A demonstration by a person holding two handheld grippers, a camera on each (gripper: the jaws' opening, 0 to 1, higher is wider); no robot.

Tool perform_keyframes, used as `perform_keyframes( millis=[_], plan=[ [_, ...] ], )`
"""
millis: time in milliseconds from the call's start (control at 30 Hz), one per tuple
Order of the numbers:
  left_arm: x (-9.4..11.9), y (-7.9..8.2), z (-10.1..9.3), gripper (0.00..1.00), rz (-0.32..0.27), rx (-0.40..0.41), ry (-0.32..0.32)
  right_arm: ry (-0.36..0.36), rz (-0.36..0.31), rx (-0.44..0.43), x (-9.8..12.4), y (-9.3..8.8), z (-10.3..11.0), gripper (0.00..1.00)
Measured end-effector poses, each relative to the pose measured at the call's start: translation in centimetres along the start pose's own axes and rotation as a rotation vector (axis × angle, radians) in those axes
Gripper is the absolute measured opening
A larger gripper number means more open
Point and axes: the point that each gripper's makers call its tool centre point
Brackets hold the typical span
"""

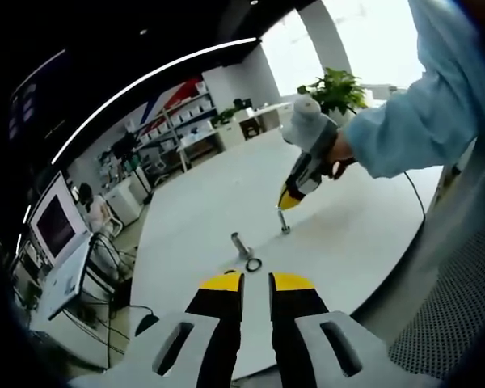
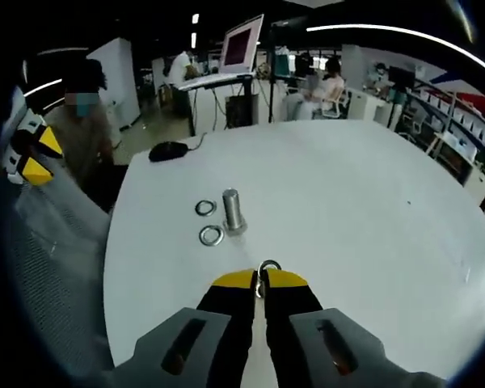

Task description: Place the washer onto the threaded stud by aligning its center hole with the stud, sliding it down to the base, and recovering from edge contact or off-axis alignment until the washer reaches the visible bottom stop.

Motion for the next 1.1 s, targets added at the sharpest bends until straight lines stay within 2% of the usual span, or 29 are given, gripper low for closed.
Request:
perform_keyframes(
  millis=[433, 633, 733, 867, 967, 1100],
  plan=[
    [0.0, -0.1, 0.0, 0.10, 0.005, 0.000, 0.000, 0.018, 0.073, 0.093, -0.6, -1.2, 0.1, 0.03],
    [0.0, -0.1, -0.1, 0.10, 0.004, -0.002, 0.000, 0.006, 0.069, 0.080, -0.4, -1.0, 0.0, 0.05],
    [0.1, 0.0, -0.1, 0.10, 0.001, -0.002, 0.002, 0.000, 0.079, 0.080, 0.0, -1.5, 0.0, 0.07],
    [0.1, 0.0, 0.0, 0.10, 0.000, -0.003, 0.003, 0.007, 0.141, 0.021, 0.3, -3.9, -0.2, 0.10],
    [0.1, 0.0, 0.0, 0.10, -0.001, -0.004, 0.004, -0.005, 0.179, 0.050, -0.1, -5.6, -0.5, 0.10],
    [0.1, 0.0, 0.0, 0.10, 0.002, -0.003, 0.003, -0.011, 0.215, 0.024, -0.7, -7.1, -0.8, 0.10]
  ],
)
Point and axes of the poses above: the point that each gripper's makers call its tool centre point, and the gripper's own axes: x roughly backward along the fingers, z roughly to its left, y roughly out of its top, and after that the axes turned 1 degree about -x, right-handed
